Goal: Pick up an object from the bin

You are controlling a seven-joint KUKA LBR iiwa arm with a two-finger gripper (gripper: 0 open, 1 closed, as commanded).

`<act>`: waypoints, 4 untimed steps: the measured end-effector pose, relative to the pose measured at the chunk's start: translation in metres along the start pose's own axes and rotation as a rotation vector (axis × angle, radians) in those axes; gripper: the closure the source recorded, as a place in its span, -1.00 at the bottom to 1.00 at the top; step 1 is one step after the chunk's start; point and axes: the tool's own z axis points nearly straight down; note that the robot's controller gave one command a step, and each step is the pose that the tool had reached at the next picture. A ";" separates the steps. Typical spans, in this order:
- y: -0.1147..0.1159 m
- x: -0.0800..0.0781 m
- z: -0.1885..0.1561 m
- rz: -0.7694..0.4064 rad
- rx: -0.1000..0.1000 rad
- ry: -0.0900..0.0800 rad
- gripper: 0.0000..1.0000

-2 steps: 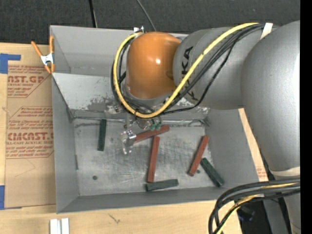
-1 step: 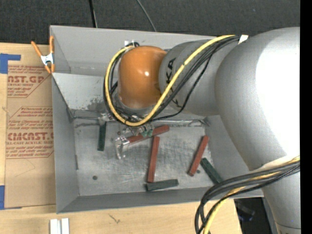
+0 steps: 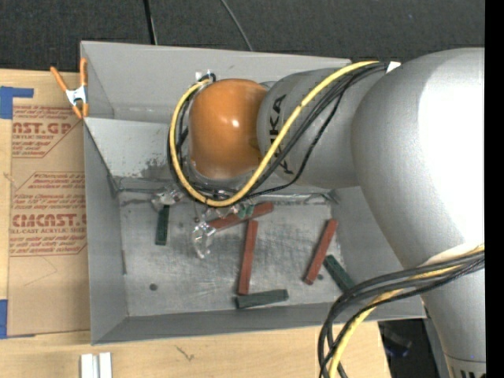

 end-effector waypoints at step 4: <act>0.021 -0.003 -0.130 -0.288 0.000 -0.004 1.00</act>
Offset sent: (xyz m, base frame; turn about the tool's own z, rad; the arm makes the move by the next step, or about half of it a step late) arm 0.0000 0.0000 0.0000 0.0000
